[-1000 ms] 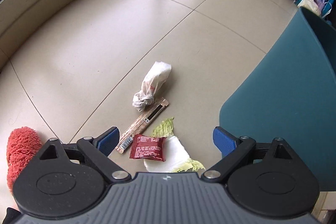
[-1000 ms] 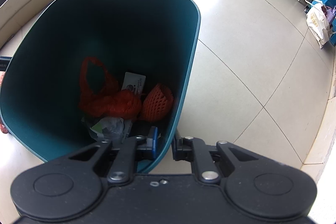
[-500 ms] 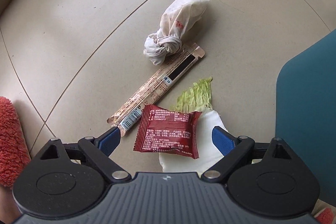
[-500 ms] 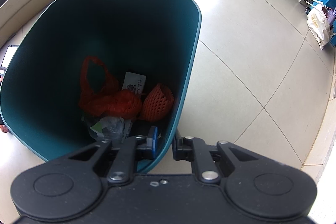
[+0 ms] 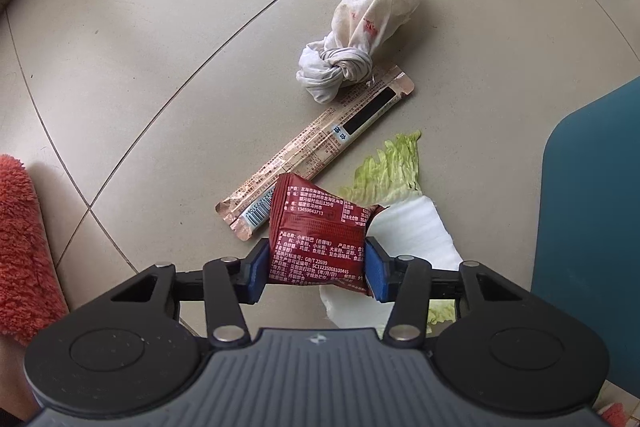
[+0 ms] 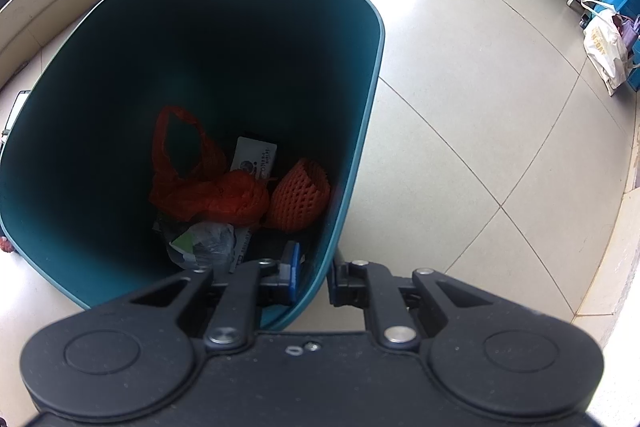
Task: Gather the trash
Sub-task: 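Carry the red snack packet with the left tool over the bin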
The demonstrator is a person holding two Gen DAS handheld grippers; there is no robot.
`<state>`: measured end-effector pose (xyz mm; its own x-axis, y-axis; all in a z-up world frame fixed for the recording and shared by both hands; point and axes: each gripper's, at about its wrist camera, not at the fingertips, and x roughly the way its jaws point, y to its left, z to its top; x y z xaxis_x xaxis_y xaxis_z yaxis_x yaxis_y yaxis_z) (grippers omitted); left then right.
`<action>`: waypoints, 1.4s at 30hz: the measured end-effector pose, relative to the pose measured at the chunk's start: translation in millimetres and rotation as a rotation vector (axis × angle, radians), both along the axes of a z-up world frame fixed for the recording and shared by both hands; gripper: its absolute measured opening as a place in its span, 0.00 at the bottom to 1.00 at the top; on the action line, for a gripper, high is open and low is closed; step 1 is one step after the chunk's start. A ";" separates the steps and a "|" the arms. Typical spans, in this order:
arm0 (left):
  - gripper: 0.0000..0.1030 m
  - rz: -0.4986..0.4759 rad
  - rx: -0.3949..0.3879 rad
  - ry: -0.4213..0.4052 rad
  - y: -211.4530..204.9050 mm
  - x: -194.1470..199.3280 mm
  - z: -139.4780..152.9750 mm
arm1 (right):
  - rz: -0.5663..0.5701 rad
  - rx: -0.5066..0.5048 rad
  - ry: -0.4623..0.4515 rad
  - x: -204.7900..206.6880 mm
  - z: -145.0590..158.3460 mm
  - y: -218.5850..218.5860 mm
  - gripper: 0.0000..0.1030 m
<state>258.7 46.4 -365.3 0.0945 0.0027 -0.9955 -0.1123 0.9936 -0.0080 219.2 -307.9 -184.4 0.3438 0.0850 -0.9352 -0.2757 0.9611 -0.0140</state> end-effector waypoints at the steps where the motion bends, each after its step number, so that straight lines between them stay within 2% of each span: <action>1: 0.46 0.005 0.002 -0.002 1.5 -1.5 3.9 | 0.001 -0.001 -0.001 -0.5 0.1 0.1 0.12; 5: 0.46 0.013 0.010 -0.010 6.5 -7.7 28.4 | -0.002 -0.003 -0.003 -1.5 0.6 0.7 0.12; 12: 0.46 0.001 0.014 -0.103 1.5 -16.8 105.7 | -0.009 0.004 -0.007 -2.7 2.0 -0.7 0.12; 21: 0.46 -0.127 0.022 -0.261 -48.4 -32.6 204.5 | -0.022 0.019 0.000 0.0 2.9 -5.8 0.12; 29: 0.46 -0.243 -0.074 -0.400 -97.1 -49.6 290.9 | -0.017 0.003 0.000 0.3 2.9 -3.4 0.11; 35: 0.46 -0.360 -0.105 -0.441 -146.9 -46.2 315.1 | -0.019 0.010 0.002 0.1 2.7 -2.7 0.11; 42: 0.46 -0.457 -0.116 -0.390 -201.6 -32.1 291.3 | -0.020 0.014 0.002 0.7 3.3 -4.2 0.11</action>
<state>226.6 -155.2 -73.9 0.4182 -0.2309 -0.8785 0.3582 0.9307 -0.0741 220.0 -312.1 -181.0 0.3432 0.0914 -0.9348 -0.2567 0.9665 0.0002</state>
